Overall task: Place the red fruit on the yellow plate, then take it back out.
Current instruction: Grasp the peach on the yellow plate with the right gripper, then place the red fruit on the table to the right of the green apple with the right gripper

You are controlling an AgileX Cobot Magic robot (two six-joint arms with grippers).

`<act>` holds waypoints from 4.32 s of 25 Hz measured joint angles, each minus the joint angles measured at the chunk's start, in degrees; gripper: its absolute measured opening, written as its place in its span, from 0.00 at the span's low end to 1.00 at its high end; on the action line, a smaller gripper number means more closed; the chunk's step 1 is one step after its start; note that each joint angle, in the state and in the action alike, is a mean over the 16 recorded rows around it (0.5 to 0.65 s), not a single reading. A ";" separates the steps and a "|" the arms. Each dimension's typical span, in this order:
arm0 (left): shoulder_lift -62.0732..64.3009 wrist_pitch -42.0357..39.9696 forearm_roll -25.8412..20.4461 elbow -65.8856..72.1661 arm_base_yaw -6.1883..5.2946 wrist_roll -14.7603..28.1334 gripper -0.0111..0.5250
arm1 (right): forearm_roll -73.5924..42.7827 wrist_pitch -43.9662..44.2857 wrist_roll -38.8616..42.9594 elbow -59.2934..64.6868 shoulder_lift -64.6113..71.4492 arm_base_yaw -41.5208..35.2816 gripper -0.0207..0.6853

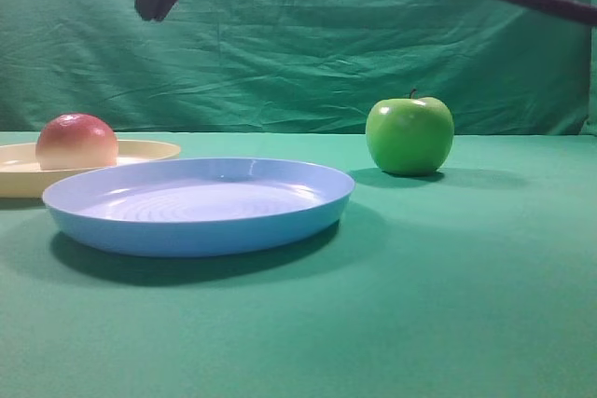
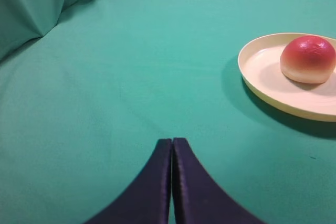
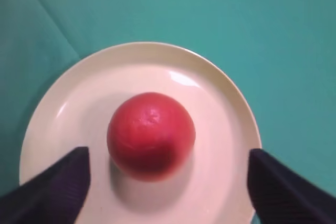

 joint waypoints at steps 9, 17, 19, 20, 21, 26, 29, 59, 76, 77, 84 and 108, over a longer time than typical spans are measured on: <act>0.00 0.00 0.00 0.00 0.00 0.00 0.02 | 3.31 -8.88 -3.74 -0.05 5.31 1.88 0.96; 0.00 0.00 0.00 0.00 0.00 0.00 0.02 | 3.46 -12.98 -4.70 -0.09 9.17 2.52 0.90; 0.00 0.00 0.00 0.00 0.00 0.00 0.02 | 3.46 -13.51 -4.77 -0.10 9.79 2.52 0.85; 0.00 0.00 0.00 0.00 0.00 0.00 0.02 | 3.46 -13.68 -4.79 -0.11 10.04 2.50 0.81; 0.00 0.00 0.00 0.00 0.00 0.00 0.02 | 3.46 -13.77 -4.81 -0.12 10.24 2.47 0.77; 0.00 0.00 0.00 0.00 0.00 0.00 0.02 | 3.44 -13.01 -4.85 -0.18 10.38 2.02 0.56; 0.00 0.00 0.00 0.00 0.00 0.00 0.02 | 3.40 -11.61 -4.78 -0.21 9.19 1.46 0.45; 0.00 0.00 0.00 0.00 0.00 0.00 0.02 | -1.18 6.87 4.68 39.80 -47.04 -13.42 0.29; 0.00 0.00 0.00 0.00 0.00 0.00 0.02 | -2.45 -12.53 6.45 83.33 -65.16 -25.81 0.29; 0.00 0.00 0.00 0.00 0.00 0.00 0.02 | -2.64 -13.92 6.45 84.39 -64.44 -26.24 0.29; 0.00 0.00 0.00 0.00 0.00 0.00 0.02 | -3.93 -22.56 6.38 88.27 -57.39 -27.49 0.37; 0.00 0.00 0.00 0.00 0.00 0.00 0.02 | -6.21 -2.28 6.34 70.80 -64.27 -27.52 0.61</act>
